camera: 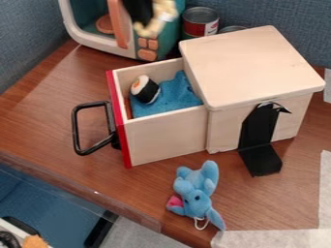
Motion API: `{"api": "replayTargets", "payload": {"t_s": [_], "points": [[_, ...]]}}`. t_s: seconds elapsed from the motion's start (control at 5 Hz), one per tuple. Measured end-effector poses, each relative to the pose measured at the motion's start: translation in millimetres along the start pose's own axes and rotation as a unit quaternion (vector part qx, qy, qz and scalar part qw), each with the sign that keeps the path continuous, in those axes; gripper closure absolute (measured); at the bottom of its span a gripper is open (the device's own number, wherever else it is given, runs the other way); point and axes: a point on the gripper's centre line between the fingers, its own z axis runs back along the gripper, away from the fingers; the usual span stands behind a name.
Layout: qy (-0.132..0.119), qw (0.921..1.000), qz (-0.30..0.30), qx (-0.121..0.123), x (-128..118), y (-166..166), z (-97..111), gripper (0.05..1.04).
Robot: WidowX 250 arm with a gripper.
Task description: Take the yellow thing to the top of the drawer
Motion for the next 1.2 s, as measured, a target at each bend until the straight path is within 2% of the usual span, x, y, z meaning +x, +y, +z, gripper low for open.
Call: {"api": "replayTargets", "payload": {"t_s": [0.2, 0.4, 0.6, 0.8, 1.0, 1.2], "points": [[0.051, 0.9982, -0.032, -0.007, 0, -43, -35, 1.029], [0.070, 0.9951, -0.069, 0.012, 6, -90, -52, 1.021], [0.079, 0.9935, -0.080, 0.019, 8, -120, -57, 0.976], [0.090, 0.9934, -0.064, 0.031, 4, -119, -56, 0.796], [0.089, 0.9944, -0.050, 0.029, 3, -121, -37, 0.512], [0.070, 0.9963, -0.043, 0.025, 2, -124, -11, 0.210]]}}
